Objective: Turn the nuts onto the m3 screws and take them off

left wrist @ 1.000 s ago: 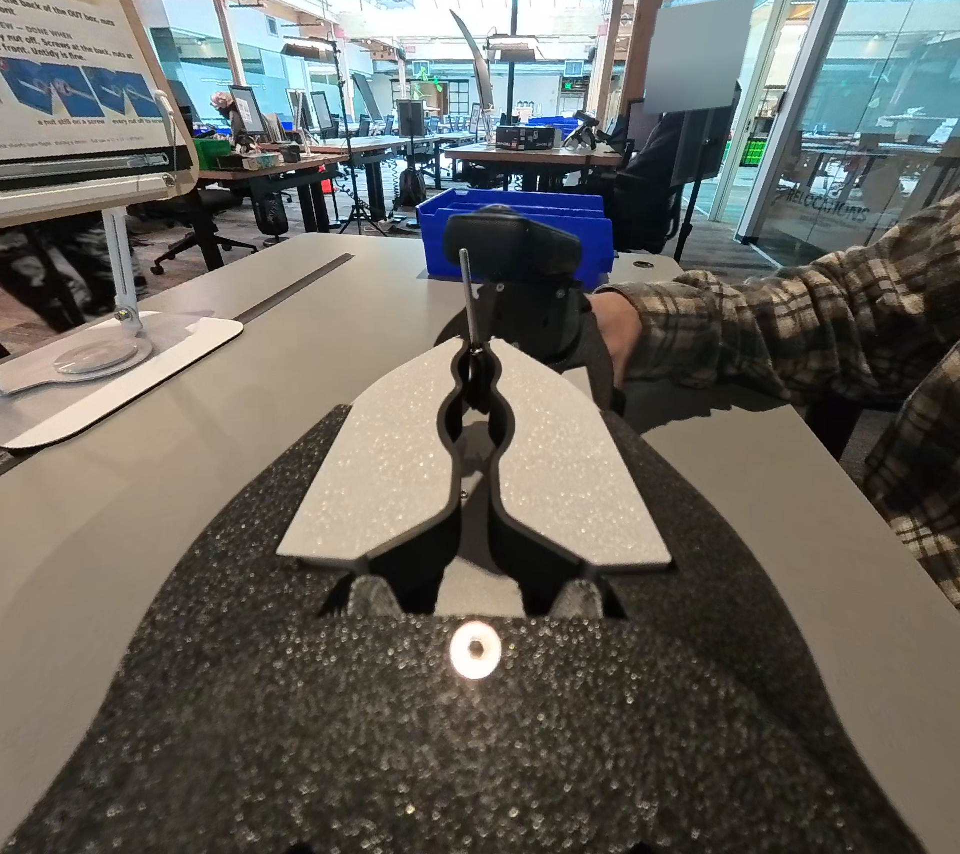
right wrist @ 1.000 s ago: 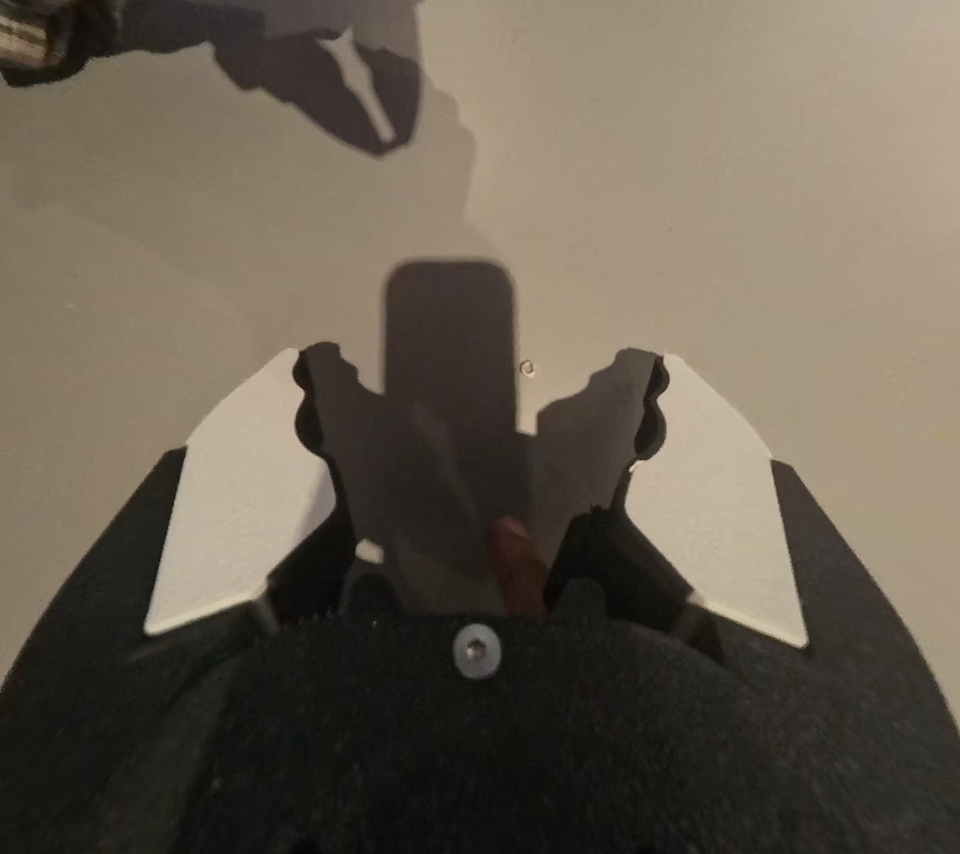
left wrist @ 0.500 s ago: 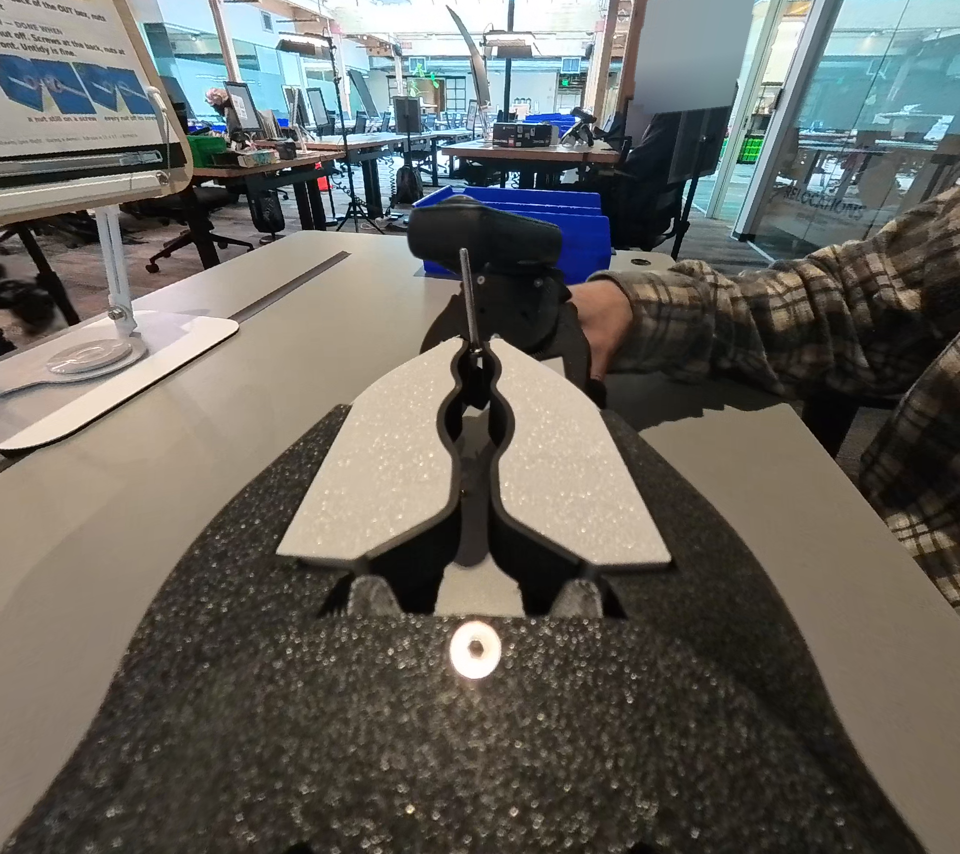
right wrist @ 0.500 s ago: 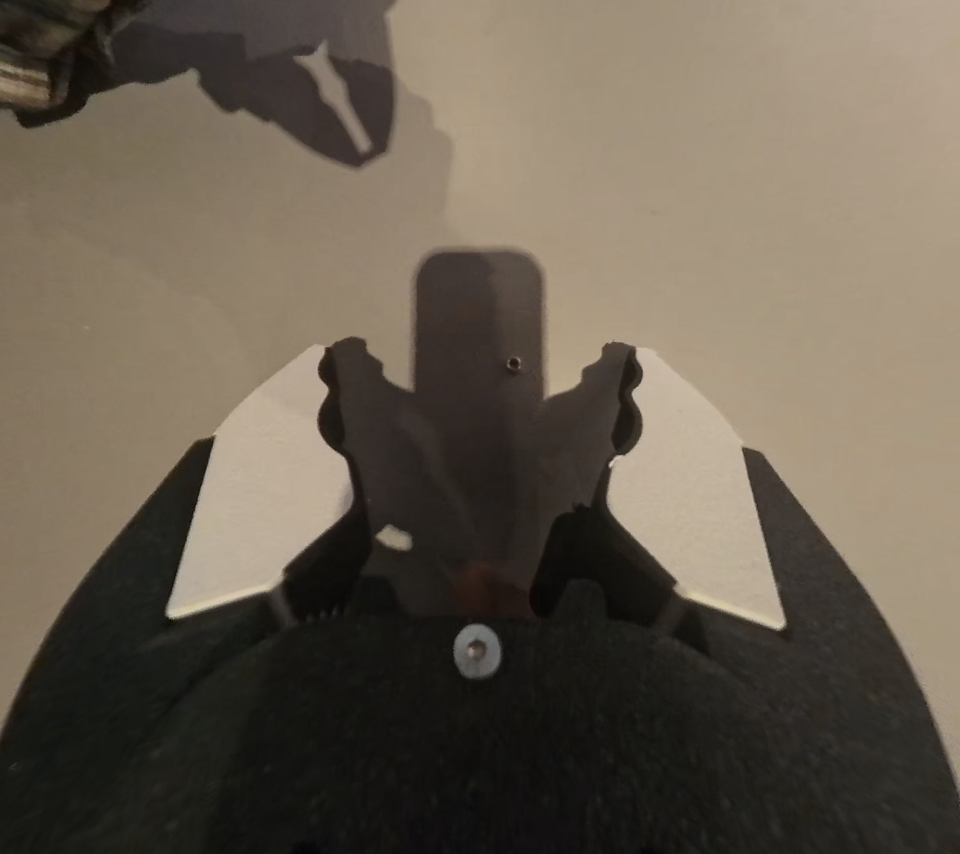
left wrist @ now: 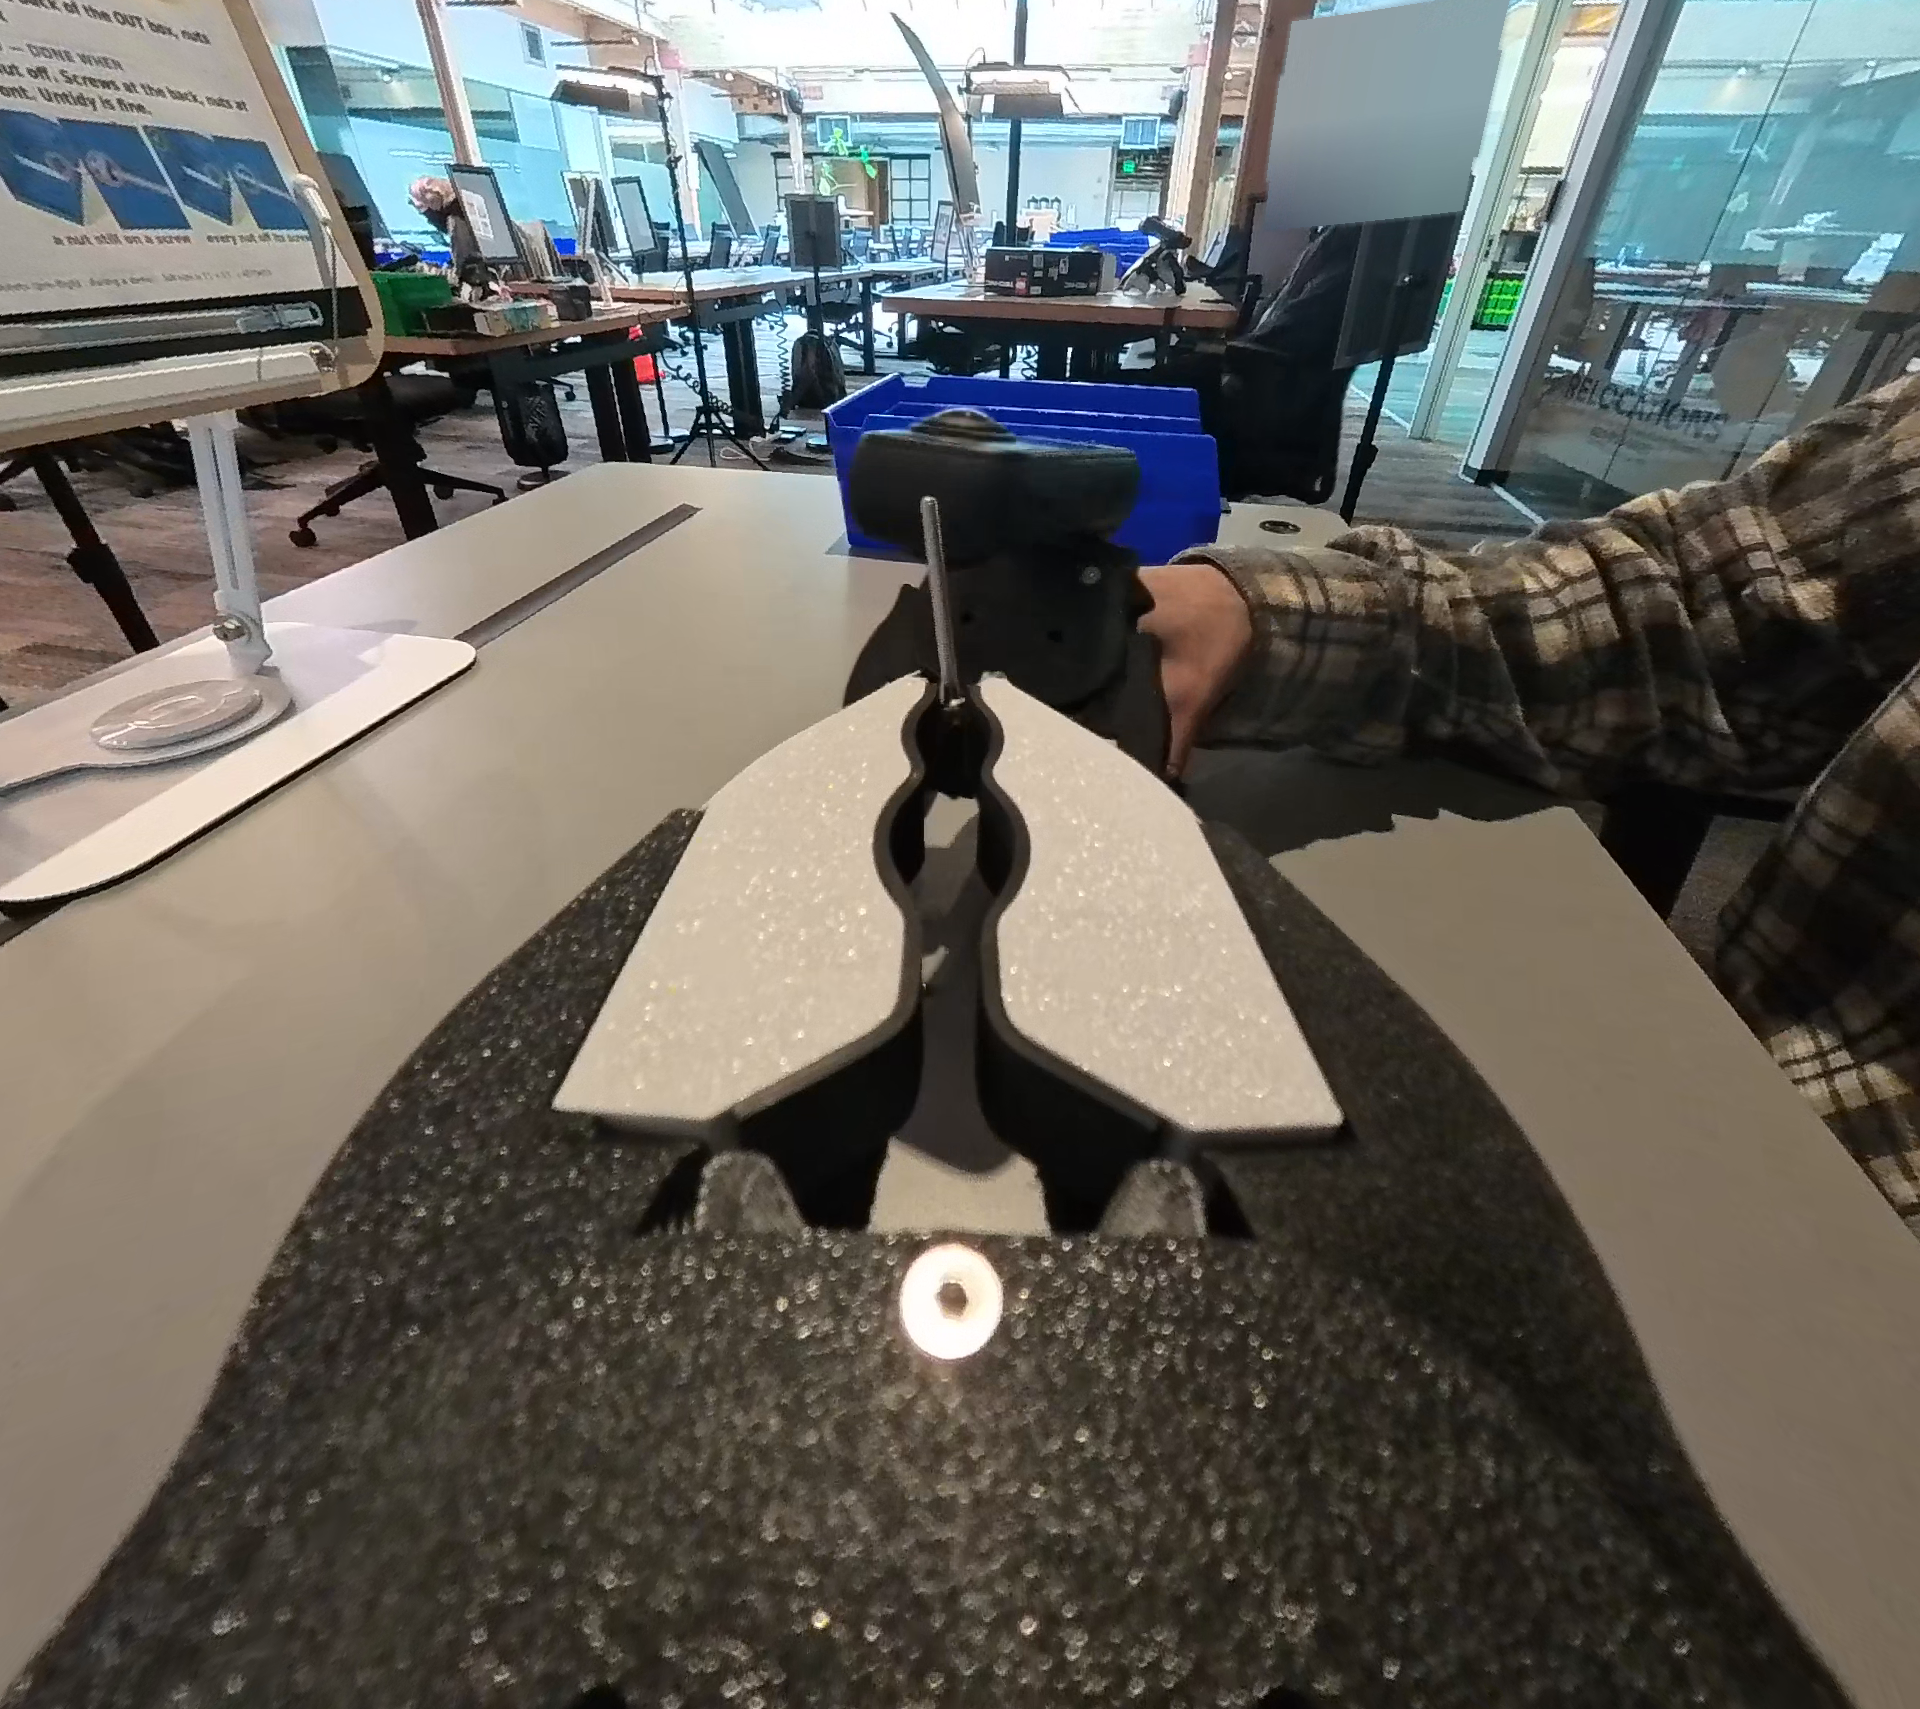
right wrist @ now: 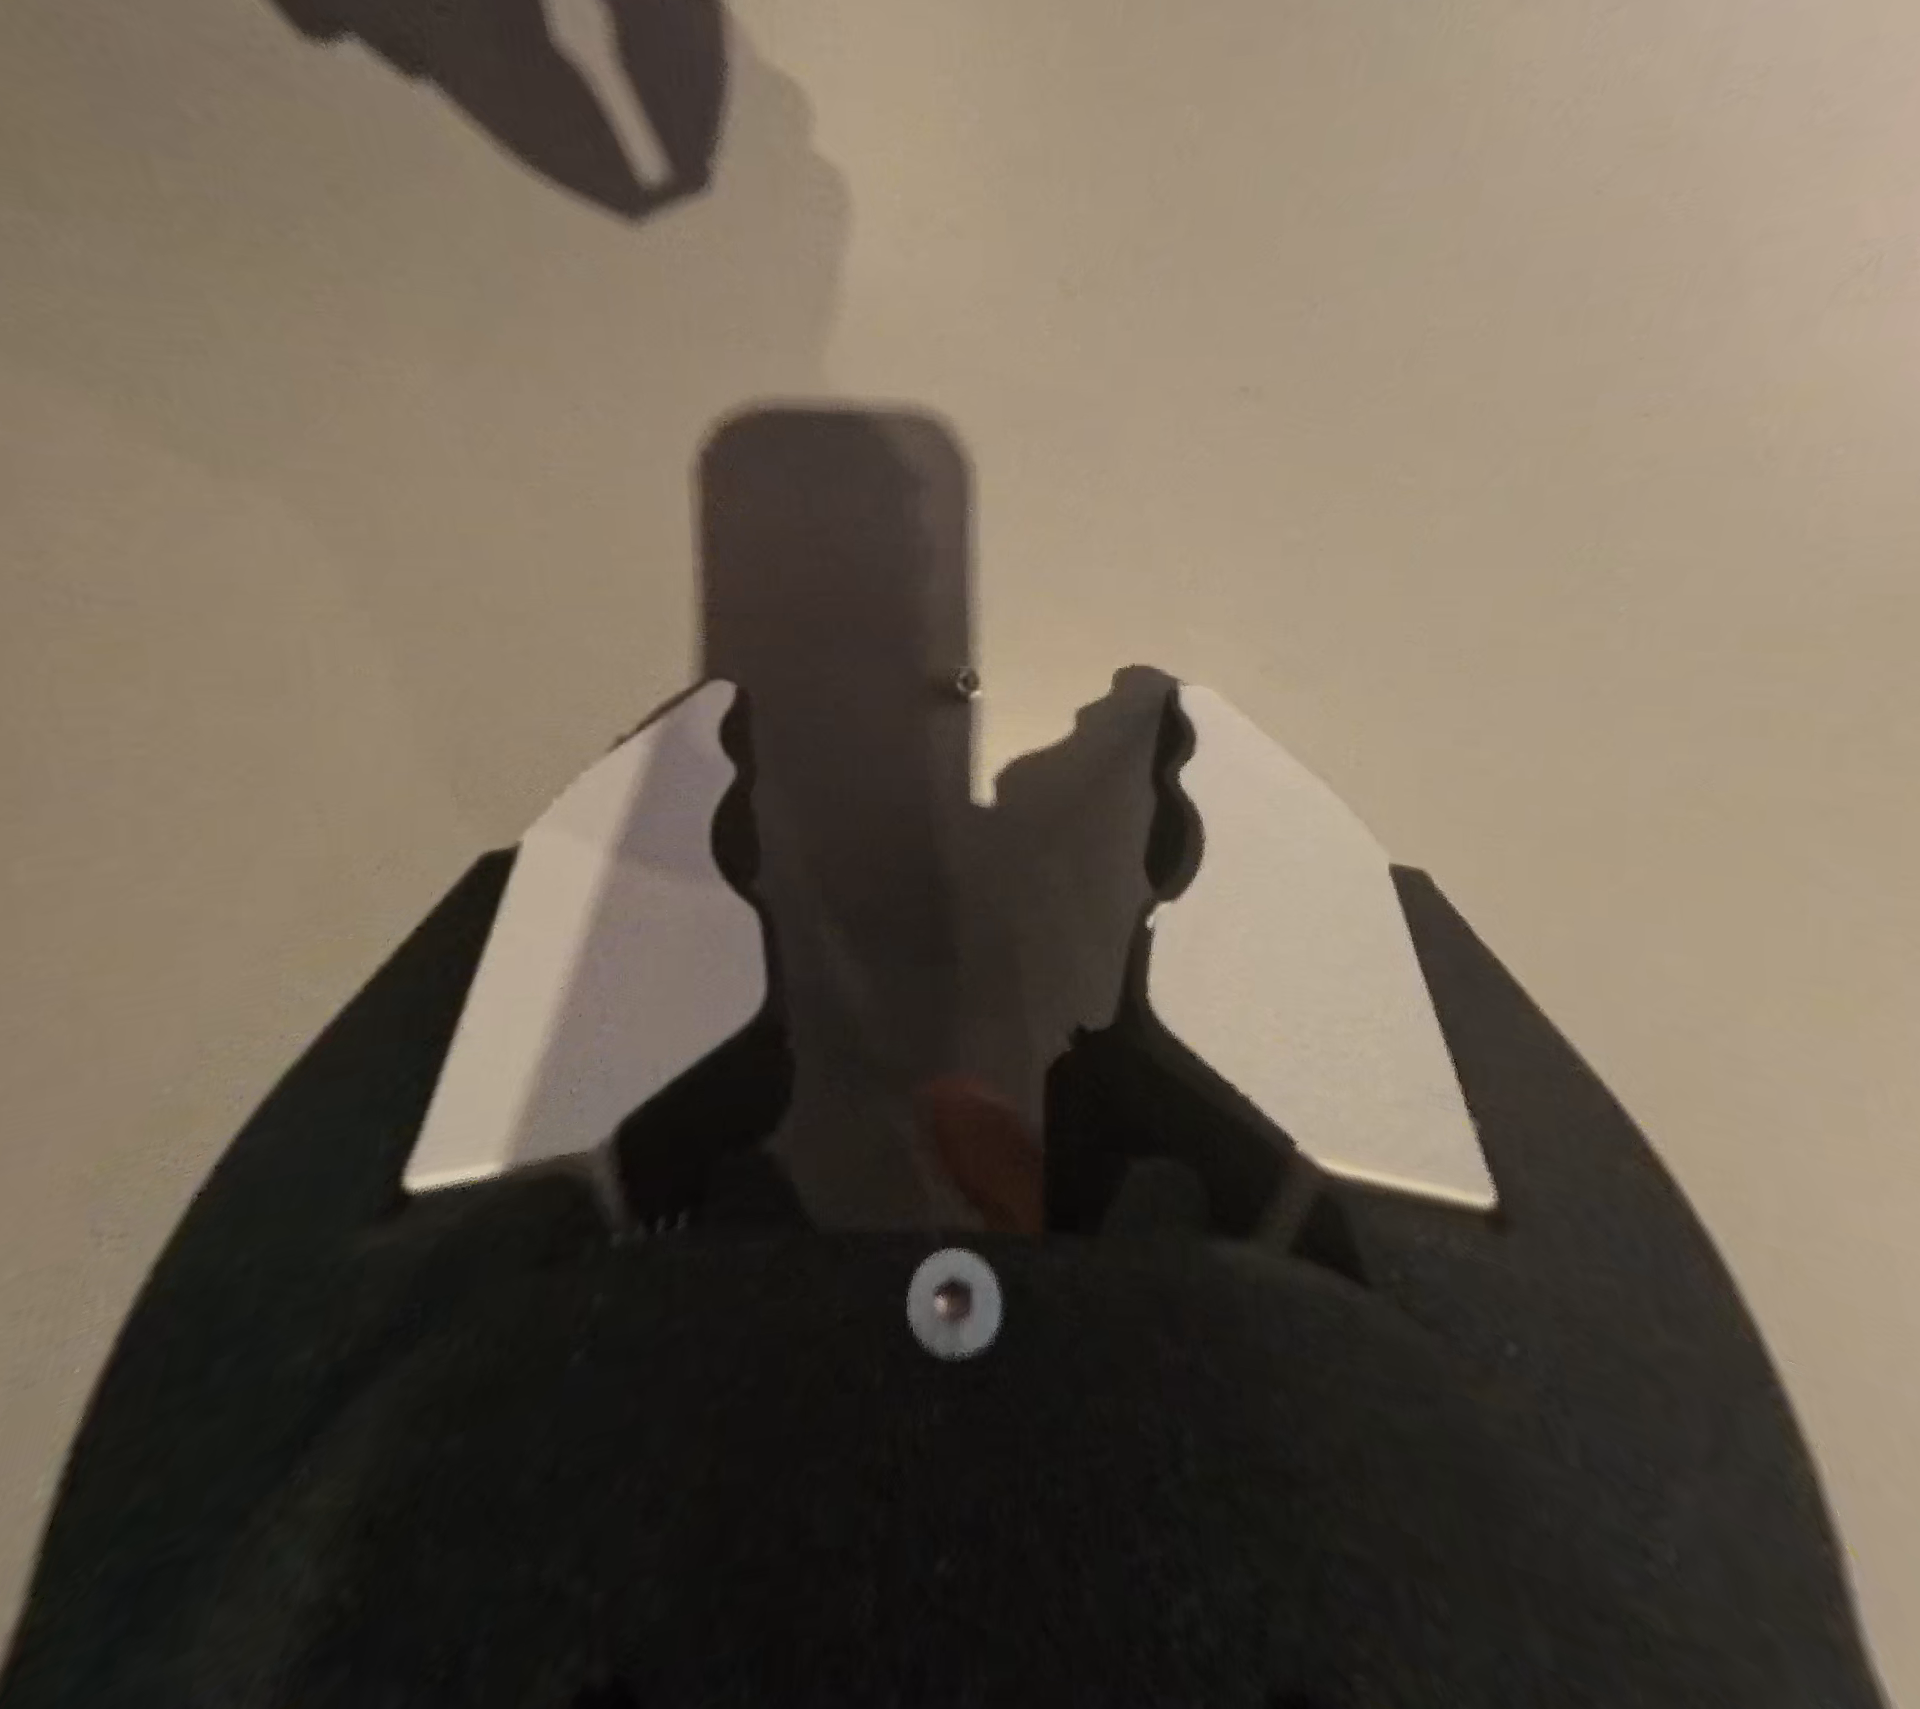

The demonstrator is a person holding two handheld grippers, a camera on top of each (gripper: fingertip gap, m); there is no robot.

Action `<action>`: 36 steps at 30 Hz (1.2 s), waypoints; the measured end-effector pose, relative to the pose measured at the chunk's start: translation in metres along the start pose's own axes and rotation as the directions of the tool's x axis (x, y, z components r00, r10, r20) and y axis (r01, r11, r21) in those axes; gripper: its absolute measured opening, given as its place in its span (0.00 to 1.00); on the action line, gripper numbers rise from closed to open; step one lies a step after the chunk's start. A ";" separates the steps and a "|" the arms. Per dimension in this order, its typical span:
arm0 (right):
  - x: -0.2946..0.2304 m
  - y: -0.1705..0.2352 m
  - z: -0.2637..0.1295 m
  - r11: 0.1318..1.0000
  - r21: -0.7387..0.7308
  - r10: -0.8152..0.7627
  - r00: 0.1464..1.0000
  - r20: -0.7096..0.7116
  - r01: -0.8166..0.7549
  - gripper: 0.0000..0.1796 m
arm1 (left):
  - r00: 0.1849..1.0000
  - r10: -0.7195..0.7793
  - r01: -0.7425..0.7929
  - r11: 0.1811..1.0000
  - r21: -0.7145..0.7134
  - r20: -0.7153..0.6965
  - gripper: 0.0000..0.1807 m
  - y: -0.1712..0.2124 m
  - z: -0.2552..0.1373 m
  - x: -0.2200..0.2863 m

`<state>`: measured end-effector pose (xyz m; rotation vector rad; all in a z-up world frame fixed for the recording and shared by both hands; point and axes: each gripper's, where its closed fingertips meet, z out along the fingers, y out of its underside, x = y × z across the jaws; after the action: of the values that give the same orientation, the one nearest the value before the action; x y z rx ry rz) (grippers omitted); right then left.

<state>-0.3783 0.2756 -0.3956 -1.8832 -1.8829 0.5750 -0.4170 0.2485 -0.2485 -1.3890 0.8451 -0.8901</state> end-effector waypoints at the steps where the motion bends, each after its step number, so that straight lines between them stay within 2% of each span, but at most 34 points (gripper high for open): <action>1: -0.002 0.000 0.000 1.000 0.003 -0.008 1.000 0.008 0.008 0.40 | 1.000 0.000 0.000 1.000 0.001 0.001 0.02 0.000 0.000 0.000; 5: -0.005 -0.004 0.001 0.999 0.028 -0.029 0.999 0.023 0.028 0.31 | 1.000 -0.001 0.001 1.000 -0.002 0.001 0.02 0.001 0.000 -0.001; 16: -0.001 -0.005 0.000 0.998 0.060 -0.017 0.999 0.029 0.015 0.18 | 1.000 0.001 -0.001 1.000 -0.002 0.004 0.02 0.001 0.000 -0.001; 24: -0.006 -0.005 0.000 0.998 0.068 -0.021 0.997 0.070 0.016 0.04 | 1.000 0.003 -0.003 1.000 -0.002 0.004 0.02 0.001 0.000 -0.001; 36: -0.008 -0.005 -0.002 0.996 0.093 0.000 0.996 0.094 -0.009 0.02 | 1.000 0.001 -0.001 1.000 -0.006 0.001 0.02 0.003 0.001 -0.001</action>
<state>-0.3814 0.2680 -0.3915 -1.8301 -1.8761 0.7519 -0.4167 0.2497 -0.2513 -1.3944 0.8482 -0.8864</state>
